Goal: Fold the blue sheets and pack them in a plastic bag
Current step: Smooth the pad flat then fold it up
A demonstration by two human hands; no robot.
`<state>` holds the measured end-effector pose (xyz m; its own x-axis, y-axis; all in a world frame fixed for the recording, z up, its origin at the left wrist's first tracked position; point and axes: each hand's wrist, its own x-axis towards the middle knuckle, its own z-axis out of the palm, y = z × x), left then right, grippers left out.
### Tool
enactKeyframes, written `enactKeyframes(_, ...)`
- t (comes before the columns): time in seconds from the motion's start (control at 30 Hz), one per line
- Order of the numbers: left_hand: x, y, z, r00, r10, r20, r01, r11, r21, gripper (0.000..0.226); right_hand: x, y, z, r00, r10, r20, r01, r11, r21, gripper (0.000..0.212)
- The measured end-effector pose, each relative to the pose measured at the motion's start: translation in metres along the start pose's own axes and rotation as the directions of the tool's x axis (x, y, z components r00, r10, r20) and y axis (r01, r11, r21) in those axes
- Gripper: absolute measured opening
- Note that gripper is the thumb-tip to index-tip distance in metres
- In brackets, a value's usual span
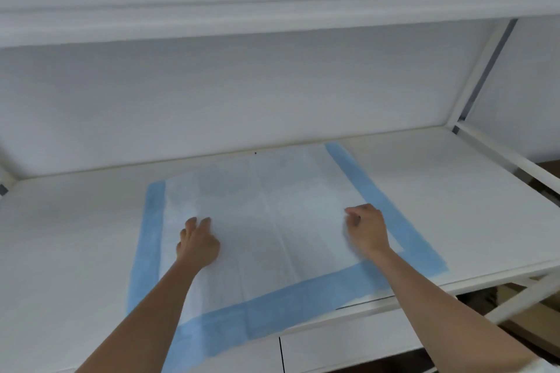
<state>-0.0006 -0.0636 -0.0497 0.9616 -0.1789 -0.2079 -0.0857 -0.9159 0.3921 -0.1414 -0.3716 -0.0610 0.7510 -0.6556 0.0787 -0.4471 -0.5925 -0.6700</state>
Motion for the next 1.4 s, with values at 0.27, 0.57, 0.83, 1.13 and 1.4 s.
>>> enactKeyframes(0.27, 0.021, -0.013, 0.012, 0.999, 0.033, 0.014, -0.031, 0.991, -0.133, 0.064, 0.010, -0.001, 0.008, 1.000, 0.021, 0.006, -0.022, 0.999, 0.046, 0.030)
enactKeyframes(0.57, 0.027, -0.007, 0.012, 1.000, 0.012, -0.008, -0.013, 0.983, -0.185, 0.063, 0.021, -0.012, -0.005, 0.977, 0.138, 0.164, -0.110, 0.980, -0.168, 0.037)
enactKeyframes(0.83, 0.019, -0.014, 0.002, 0.998, 0.058, -0.004, -0.058, 0.996, -0.065, 0.058, 0.027, -0.045, -0.029, 0.688, 0.422, 0.590, 0.153, 0.711, -0.687, 0.025)
enactKeyframes(1.13, 0.006, -0.001, 0.005, 0.989, 0.143, -0.041, -0.132, 0.972, 0.197, 0.062, 0.010, -0.054, -0.005, 0.918, -0.089, 0.386, 0.271, 0.853, -0.447, 0.045)
enactKeyframes(1.4, 0.016, 0.028, 0.036, 0.964, 0.264, -0.005, -0.256, 0.940, 0.225, 0.059, 0.001, -0.023, 0.036, 0.945, -0.113, 0.308, 0.254, 0.844, -0.472, 0.056)
